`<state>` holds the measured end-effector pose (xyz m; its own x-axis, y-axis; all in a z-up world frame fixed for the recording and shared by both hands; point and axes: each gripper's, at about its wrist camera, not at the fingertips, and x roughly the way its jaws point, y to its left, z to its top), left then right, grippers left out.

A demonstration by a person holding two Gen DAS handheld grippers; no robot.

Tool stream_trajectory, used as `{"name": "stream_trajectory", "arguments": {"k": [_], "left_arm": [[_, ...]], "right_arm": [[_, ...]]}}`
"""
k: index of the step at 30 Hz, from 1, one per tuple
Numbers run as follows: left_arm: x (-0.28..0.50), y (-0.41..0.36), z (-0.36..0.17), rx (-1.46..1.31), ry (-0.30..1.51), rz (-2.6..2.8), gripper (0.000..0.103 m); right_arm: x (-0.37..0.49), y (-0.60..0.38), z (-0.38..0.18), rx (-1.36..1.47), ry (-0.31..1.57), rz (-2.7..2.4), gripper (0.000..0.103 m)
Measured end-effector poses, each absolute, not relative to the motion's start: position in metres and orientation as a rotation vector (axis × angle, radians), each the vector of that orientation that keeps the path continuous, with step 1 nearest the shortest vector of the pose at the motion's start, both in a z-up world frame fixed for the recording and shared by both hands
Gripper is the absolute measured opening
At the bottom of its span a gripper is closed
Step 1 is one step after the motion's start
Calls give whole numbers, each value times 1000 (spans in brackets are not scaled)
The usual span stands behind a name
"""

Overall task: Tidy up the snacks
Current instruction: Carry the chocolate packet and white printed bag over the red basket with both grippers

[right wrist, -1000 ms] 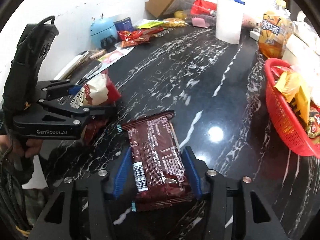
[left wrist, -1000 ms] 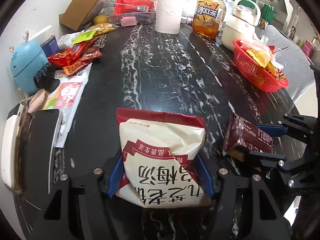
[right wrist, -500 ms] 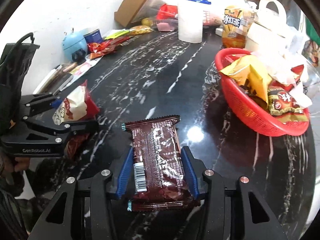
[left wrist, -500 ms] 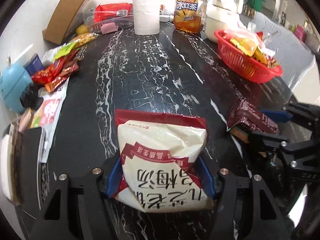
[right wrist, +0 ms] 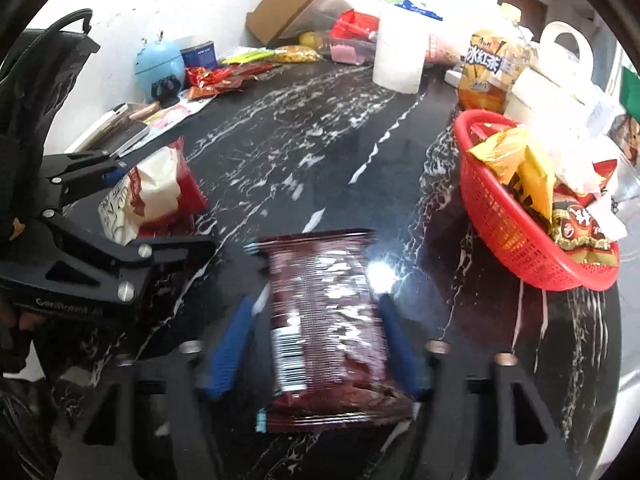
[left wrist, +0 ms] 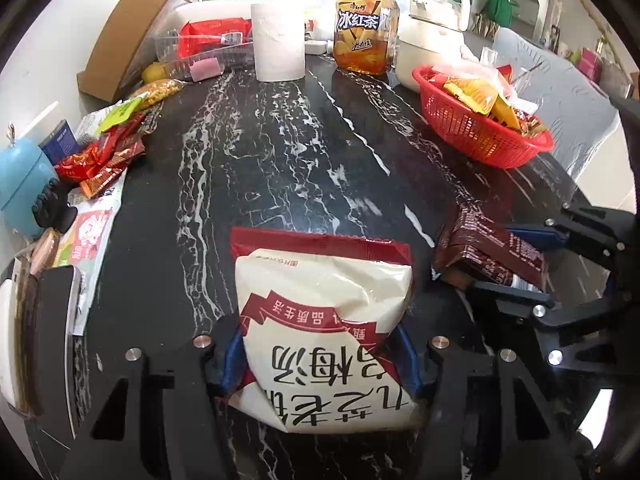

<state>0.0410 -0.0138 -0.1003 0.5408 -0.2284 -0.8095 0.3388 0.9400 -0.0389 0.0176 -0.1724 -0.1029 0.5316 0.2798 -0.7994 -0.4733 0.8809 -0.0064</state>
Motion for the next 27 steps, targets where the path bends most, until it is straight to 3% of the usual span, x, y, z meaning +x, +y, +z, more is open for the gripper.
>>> {"name": "stream_trajectory", "arguments": {"k": [27], "left_arm": [[8, -6, -75, 61, 881, -350, 59]], "right_arm": [[-19, -177, -86, -121, 843, 471, 45]]}}
